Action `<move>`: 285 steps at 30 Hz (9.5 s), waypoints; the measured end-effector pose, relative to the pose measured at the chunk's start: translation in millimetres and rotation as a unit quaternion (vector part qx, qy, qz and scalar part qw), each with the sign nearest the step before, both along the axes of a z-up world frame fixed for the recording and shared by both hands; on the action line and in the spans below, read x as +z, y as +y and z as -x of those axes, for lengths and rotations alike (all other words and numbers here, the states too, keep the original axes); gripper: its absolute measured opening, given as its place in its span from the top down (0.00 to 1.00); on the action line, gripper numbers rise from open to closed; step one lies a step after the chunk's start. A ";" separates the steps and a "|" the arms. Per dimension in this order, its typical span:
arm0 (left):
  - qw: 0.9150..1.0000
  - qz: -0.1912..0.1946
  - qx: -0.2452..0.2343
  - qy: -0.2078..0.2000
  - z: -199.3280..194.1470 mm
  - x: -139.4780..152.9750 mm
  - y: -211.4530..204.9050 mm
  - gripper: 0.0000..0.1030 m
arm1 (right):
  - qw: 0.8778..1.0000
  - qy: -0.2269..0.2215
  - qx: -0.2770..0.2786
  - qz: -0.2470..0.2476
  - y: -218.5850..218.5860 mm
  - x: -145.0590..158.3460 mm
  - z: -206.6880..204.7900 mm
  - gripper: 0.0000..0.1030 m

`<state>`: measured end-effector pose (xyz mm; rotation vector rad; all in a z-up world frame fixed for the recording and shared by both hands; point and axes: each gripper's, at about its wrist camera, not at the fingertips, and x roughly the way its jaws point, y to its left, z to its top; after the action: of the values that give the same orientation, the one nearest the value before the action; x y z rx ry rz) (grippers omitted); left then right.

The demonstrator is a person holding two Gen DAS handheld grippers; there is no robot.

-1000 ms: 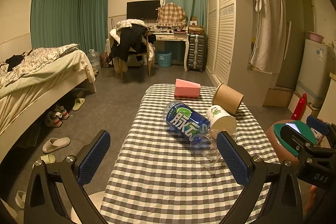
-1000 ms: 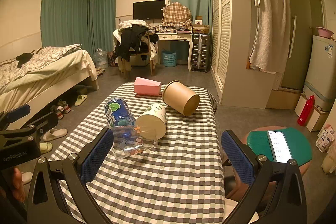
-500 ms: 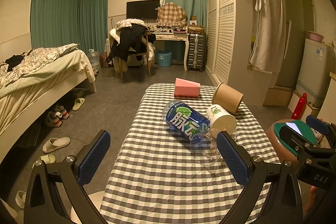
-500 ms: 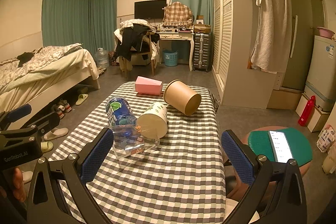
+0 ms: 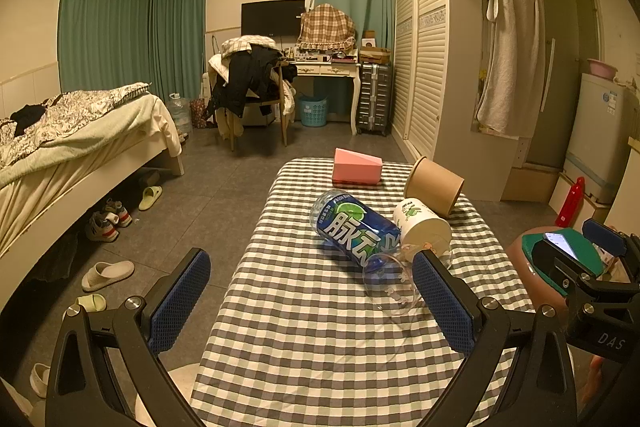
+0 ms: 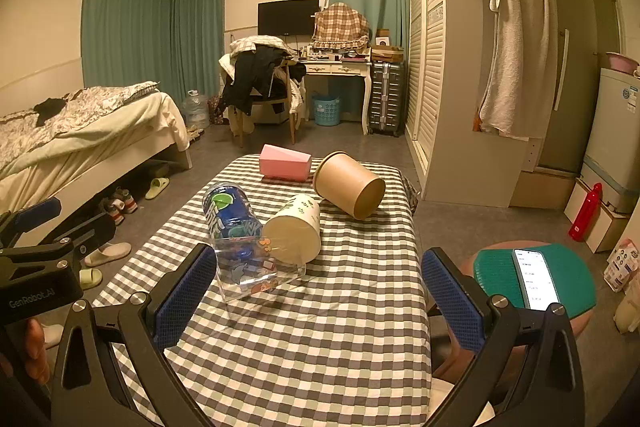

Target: Flip cup upside down

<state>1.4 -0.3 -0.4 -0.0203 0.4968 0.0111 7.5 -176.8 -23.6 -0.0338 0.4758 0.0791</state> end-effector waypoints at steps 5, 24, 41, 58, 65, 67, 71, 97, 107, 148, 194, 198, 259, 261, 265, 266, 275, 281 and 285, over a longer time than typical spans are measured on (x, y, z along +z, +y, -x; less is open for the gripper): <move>1.000 0.000 0.000 0.000 -0.1 -0.1 0.0 0.00 | 1.000 0.000 0.000 0.000 0.0 0.0 0.0 0.00; 1.000 0.002 0.000 0.002 3.9 -2.7 3.2 0.00 | 1.000 -0.001 0.001 0.001 -0.7 0.7 2.8 0.00; 0.999 -0.004 0.034 0.022 -50.3 -13.1 -5.0 0.00 | 0.995 0.000 0.082 0.054 -17.5 27.8 -64.0 0.00; 0.996 -0.038 0.064 0.054 -155.6 -36.7 -18.4 0.00 | 0.972 0.123 0.170 0.104 -40.3 -66.8 -276.8 0.00; 0.995 -0.036 0.058 0.068 -166.6 -46.1 -19.1 0.00 | 0.968 0.149 0.181 0.094 -42.4 -91.2 -304.1 0.00; 0.995 -0.038 0.054 0.069 -167.0 -46.6 -20.1 0.00 | 0.967 0.153 0.183 0.091 -40.5 -92.8 -303.5 0.07; 0.996 -0.031 0.049 0.062 -158.5 -43.5 -19.2 0.00 | 0.972 0.141 0.170 0.084 -45.0 -83.8 -288.5 0.19; 0.999 -0.021 0.046 -0.014 21.1 -13.9 35.5 0.00 | 0.984 0.172 0.040 0.016 64.2 -34.8 8.8 0.19; 0.998 -0.008 0.066 0.012 19.6 -37.4 56.8 0.00 | 0.975 0.221 -0.010 -0.004 68.9 -79.8 -7.2 0.19; 0.996 0.016 0.034 0.086 24.6 -91.6 -137.5 0.00 | 0.984 0.088 -0.103 -0.112 -148.9 -67.9 66.0 0.00; 0.968 -0.054 -0.116 0.218 -18.7 -64.4 -114.8 0.20 | 0.985 0.125 -0.079 -0.092 -127.1 -86.4 37.3 0.00; 0.961 -0.073 -0.136 0.228 -29.8 -65.3 -119.2 0.20 | 0.984 0.131 -0.080 -0.092 -126.7 -89.6 32.8 0.00; 0.999 -0.007 -0.022 -0.035 67.6 1.2 -20.2 0.00 | 1.000 -0.016 -0.005 0.009 -1.8 5.9 81.6 0.00; 0.999 -0.001 -0.020 -0.032 66.6 0.4 -18.7 0.00 | 1.000 -0.012 -0.010 0.009 -1.7 3.9 80.4 0.00; 1.000 -0.002 -0.013 -0.026 64.7 -2.8 -16.6 0.00 | 1.000 -0.012 -0.019 0.007 -4.9 3.3 79.7 0.00; 1.000 -0.004 -0.011 -0.026 64.4 -3.1 -16.7 0.00 | 1.000 -0.012 -0.021 0.007 -5.5 3.6 79.1 0.00; 1.000 -0.001 0.003 -0.025 64.0 -1.9 -12.5 0.00 | 1.000 -0.011 -0.026 0.005 -7.6 4.8 78.4 0.00; 1.000 -0.001 0.006 -0.025 63.6 -1.6 -11.6 0.00 | 1.000 -0.011 -0.027 0.005 -7.8 5.4 78.6 0.00; 1.000 -0.004 0.008 -0.023 62.9 -3.1 -12.0 0.00 | 1.000 -0.008 -0.028 0.006 -7.9 5.4 78.2 0.00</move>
<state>-61.5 -12.3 -3.5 -0.0158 0.4508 0.0284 -70.7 -184.7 -18.2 -0.0331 0.4608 0.0213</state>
